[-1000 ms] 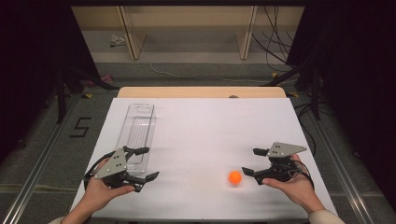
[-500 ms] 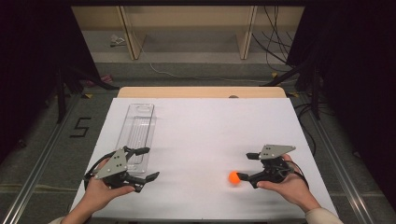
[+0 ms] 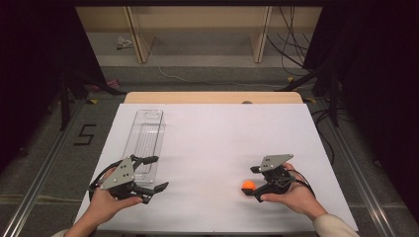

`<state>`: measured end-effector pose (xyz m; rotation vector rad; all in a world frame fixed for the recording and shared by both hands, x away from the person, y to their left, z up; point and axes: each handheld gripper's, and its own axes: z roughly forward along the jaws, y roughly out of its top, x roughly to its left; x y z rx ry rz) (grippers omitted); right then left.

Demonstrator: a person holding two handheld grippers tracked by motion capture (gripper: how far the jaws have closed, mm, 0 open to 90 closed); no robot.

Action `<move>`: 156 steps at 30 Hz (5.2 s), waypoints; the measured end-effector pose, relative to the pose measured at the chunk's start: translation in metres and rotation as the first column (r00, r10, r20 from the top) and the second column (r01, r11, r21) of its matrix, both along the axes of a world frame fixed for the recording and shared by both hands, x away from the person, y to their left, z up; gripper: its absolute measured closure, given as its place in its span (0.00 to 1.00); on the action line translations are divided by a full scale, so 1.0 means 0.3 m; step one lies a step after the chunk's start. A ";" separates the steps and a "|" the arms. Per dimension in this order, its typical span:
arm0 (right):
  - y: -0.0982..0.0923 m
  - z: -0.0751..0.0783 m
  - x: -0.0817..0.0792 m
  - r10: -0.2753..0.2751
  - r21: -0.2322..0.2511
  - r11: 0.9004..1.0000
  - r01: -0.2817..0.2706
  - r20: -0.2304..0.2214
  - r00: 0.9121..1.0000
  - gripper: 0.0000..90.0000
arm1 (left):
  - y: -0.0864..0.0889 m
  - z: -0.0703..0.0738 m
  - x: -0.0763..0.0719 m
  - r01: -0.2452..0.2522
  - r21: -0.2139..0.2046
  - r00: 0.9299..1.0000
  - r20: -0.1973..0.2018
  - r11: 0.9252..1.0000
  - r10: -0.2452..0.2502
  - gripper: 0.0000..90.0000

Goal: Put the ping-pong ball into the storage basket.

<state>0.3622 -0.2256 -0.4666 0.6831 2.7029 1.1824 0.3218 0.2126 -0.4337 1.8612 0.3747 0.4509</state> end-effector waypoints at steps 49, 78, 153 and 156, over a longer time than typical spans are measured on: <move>0.032 -0.043 0.004 0.056 -0.112 0.992 -0.063 -0.069 0.996 0.57 | 0.000 0.000 -0.001 0.003 0.000 1.000 0.000 1.000 -0.003 0.18; 0.036 0.014 0.012 0.027 -0.029 0.999 -0.027 0.004 1.000 0.57 | -0.001 0.001 -0.001 0.007 0.002 1.000 0.003 1.000 -0.007 0.18; 0.157 0.064 0.103 0.023 0.055 0.998 -0.027 0.070 0.997 0.57 | -0.002 0.001 -0.002 0.013 0.001 1.000 0.000 1.000 -0.013 0.18; 0.164 0.065 0.105 0.024 0.056 0.998 -0.028 0.071 0.997 0.57 | -0.002 0.001 -0.002 0.012 0.002 1.000 0.000 1.000 -0.012 0.18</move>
